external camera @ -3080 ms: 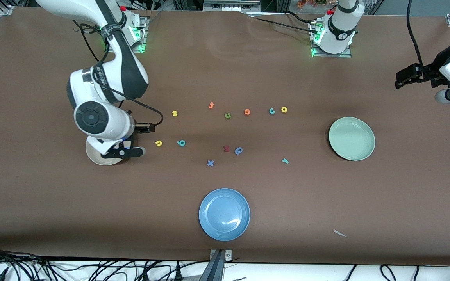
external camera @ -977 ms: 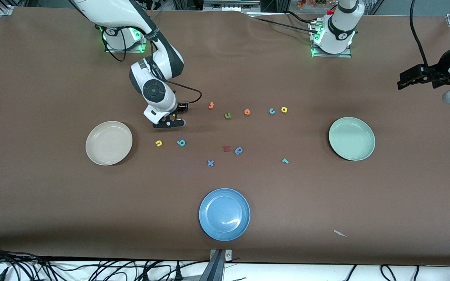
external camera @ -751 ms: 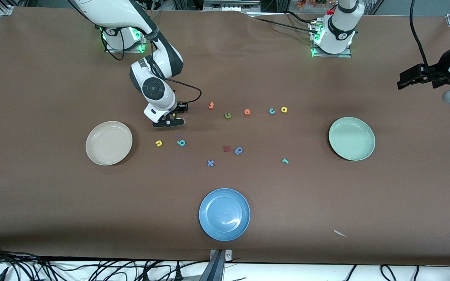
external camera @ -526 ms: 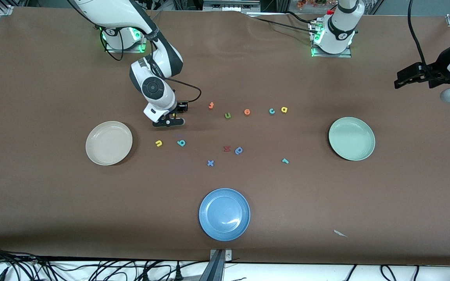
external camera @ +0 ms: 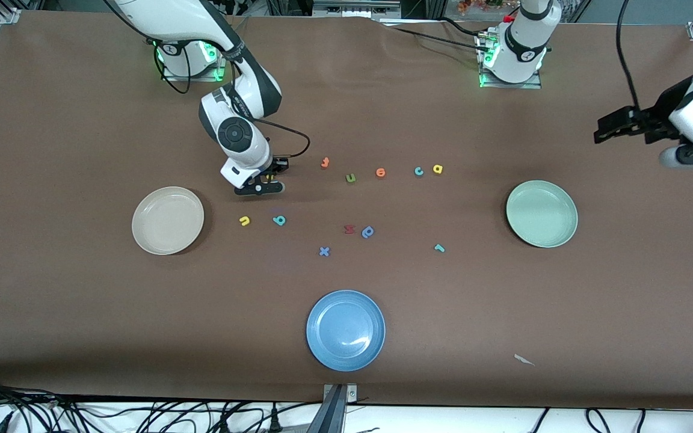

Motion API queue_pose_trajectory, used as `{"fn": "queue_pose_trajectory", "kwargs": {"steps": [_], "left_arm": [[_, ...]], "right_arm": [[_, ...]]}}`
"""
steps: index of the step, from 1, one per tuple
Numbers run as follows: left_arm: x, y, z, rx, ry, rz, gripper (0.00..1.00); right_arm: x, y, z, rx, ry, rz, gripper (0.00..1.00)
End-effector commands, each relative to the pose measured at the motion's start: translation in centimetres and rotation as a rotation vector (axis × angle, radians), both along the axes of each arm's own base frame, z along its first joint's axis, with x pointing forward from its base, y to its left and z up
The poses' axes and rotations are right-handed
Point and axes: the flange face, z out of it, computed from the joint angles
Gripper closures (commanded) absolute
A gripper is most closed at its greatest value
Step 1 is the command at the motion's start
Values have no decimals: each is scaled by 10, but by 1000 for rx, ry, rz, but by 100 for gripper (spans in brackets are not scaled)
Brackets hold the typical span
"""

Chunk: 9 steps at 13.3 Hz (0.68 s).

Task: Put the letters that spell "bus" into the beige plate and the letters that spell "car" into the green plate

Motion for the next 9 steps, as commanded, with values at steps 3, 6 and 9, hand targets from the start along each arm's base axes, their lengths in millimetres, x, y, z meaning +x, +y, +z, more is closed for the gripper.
{"fn": "queue_pose_trajectory", "kwargs": {"steps": [3, 6, 9], "left_arm": [[-9, -35, -47, -11, 72, -49, 0], [-2, -64, -95, -8, 31, -89, 0], [15, -80, -155, -15, 0, -96, 0]], "right_arm": [[10, 1, 31, 3, -23, -51, 99], [46, -19, 70, -63, 61, -71, 99], [89, -71, 100, -79, 106, -26, 99]]}}
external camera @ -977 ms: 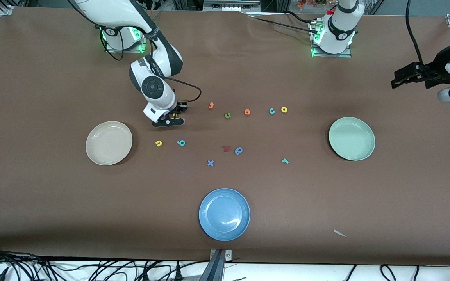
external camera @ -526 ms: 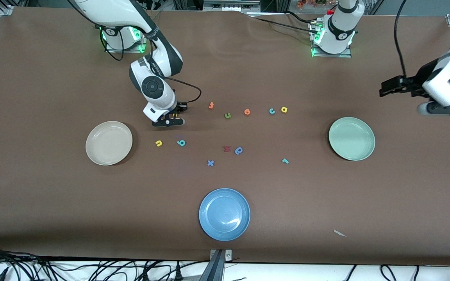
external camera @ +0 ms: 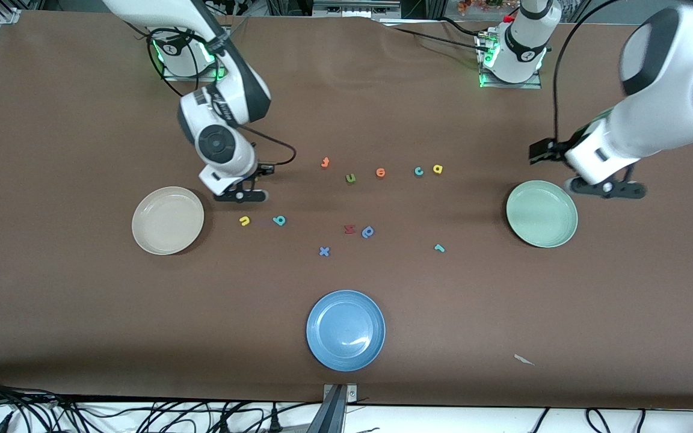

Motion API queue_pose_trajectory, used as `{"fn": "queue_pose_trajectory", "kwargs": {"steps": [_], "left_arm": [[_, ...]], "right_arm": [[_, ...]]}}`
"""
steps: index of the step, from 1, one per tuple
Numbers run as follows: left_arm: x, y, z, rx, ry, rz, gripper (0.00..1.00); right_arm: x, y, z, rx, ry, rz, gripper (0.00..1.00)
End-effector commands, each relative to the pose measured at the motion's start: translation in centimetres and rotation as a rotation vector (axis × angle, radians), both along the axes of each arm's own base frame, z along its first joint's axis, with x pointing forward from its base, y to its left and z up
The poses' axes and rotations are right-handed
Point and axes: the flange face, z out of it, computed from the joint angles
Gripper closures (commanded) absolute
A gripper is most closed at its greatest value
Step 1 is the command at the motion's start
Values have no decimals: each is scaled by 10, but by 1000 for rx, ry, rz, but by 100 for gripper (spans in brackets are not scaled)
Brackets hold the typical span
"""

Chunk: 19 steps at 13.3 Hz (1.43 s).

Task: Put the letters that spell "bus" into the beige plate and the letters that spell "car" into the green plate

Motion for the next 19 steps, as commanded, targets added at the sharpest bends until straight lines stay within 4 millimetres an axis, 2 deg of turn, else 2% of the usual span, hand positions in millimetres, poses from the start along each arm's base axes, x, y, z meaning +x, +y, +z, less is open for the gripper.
{"fn": "queue_pose_trajectory", "kwargs": {"steps": [1, 4, 6, 8, 11, 12, 14, 17, 18, 19], "left_arm": [[19, -11, -55, -17, -13, 11, 0], [40, -28, -102, -29, -63, 5, 1], [50, -49, -138, -55, -93, 19, 1], [57, -67, -175, -66, -139, 16, 1], [56, -99, -222, -60, -166, 34, 1], [54, -113, -238, -59, -184, 40, 1], [48, -132, -258, -52, -193, 53, 1], [44, -141, -277, -46, -196, 47, 1], [42, -144, -285, -44, -200, 42, 1], [43, -143, -289, -40, -212, 44, 1]], "right_arm": [[35, -49, 23, 5, 33, 45, 99], [61, -112, 25, 16, 22, 94, 99], [75, -140, 23, 10, 15, 123, 99], [86, -164, 4, -20, 16, 159, 99], [95, -202, -24, -7, 12, 199, 99], [97, -211, -30, -3, 9, 209, 99], [98, -214, -40, -6, 7, 223, 98], [99, -220, -44, -11, 10, 241, 91], [98, -220, -45, -11, 12, 241, 83], [98, -220, -47, -12, 15, 241, 68]]}}
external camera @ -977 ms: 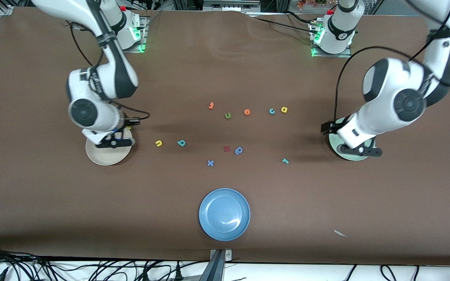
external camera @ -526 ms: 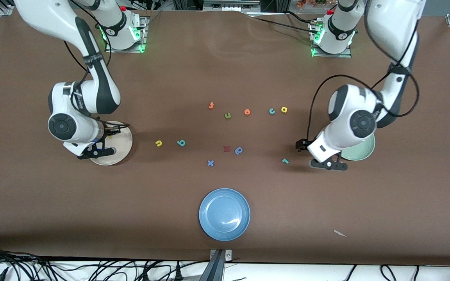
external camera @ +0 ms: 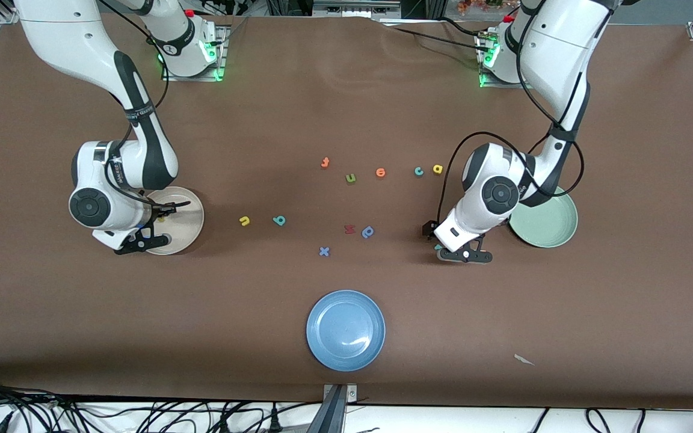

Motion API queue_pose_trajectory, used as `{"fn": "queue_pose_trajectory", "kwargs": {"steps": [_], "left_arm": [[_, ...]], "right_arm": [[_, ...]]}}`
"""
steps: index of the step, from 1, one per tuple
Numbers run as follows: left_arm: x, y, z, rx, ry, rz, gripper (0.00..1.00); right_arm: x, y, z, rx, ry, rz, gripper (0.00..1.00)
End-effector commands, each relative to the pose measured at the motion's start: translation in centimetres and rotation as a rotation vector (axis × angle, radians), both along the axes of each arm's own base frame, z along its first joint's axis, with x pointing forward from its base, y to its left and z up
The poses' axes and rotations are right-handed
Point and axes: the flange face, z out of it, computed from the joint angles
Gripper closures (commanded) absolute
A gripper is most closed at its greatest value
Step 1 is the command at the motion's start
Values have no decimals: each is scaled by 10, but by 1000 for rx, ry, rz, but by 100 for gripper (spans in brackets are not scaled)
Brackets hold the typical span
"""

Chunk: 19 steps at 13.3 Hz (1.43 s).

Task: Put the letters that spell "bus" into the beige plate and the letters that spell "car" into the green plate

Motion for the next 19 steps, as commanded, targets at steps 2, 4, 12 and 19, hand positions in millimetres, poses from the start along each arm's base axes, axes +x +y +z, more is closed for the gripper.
{"fn": "queue_pose_trajectory", "kwargs": {"steps": [2, 4, 12, 19], "left_arm": [[4, -3, -13, 10, -21, 13, 4], [3, -5, -15, 11, -18, 10, 10], [9, -18, -25, 19, -45, -10, 15], [9, -19, -24, 23, -49, -21, 61]], "right_arm": [[6, 1, 1, -2, -5, 8, 2], [15, 13, 16, 8, -29, 11, 1], [19, 142, 46, 79, -80, -174, 2], [-15, 193, -3, 48, -68, -198, 9]]}}
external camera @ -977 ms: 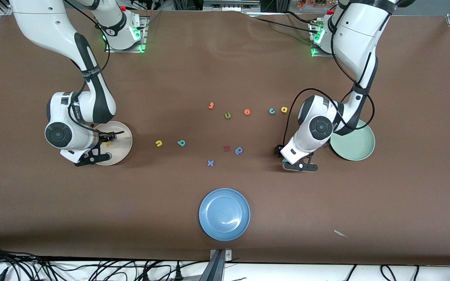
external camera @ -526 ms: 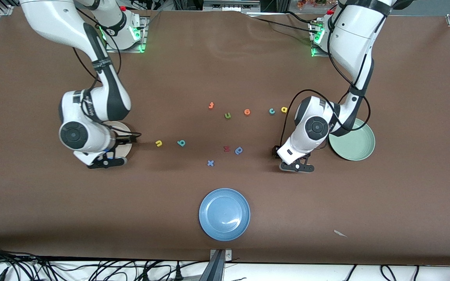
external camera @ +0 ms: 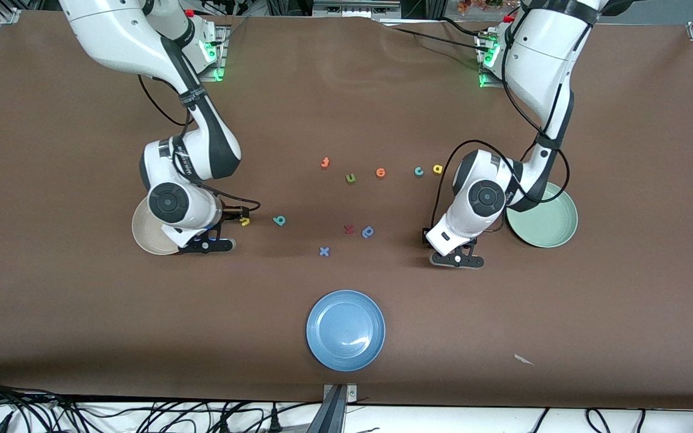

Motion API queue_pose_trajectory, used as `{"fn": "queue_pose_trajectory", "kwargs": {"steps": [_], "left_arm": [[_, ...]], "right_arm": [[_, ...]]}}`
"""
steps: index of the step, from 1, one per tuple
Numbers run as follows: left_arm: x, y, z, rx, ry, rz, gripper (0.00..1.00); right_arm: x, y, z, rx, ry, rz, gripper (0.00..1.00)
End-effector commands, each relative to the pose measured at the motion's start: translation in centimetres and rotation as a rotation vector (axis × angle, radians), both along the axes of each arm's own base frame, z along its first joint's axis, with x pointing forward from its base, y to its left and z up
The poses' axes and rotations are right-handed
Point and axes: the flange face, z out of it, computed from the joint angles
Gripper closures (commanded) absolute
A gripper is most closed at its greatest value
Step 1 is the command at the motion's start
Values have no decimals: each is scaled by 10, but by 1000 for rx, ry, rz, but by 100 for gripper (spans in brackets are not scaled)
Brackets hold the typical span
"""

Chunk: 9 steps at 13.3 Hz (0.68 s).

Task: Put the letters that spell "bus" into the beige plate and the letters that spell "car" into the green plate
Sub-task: 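Grasp the yellow u with the right gripper while the left grasps cyan letter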

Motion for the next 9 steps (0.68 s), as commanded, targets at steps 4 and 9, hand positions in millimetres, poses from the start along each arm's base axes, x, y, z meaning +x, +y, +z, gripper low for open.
{"fn": "queue_pose_trajectory", "kwargs": {"steps": [4, 9], "left_arm": [[1, -4, -8, 1, -1, -4, 82], [10, 14, 42, 13, 15, -8, 94]], "right_arm": [[-14, 13, -33, 13, -57, 0, 12], [-17, 13, -41, 12, -56, 2, 34]]}}
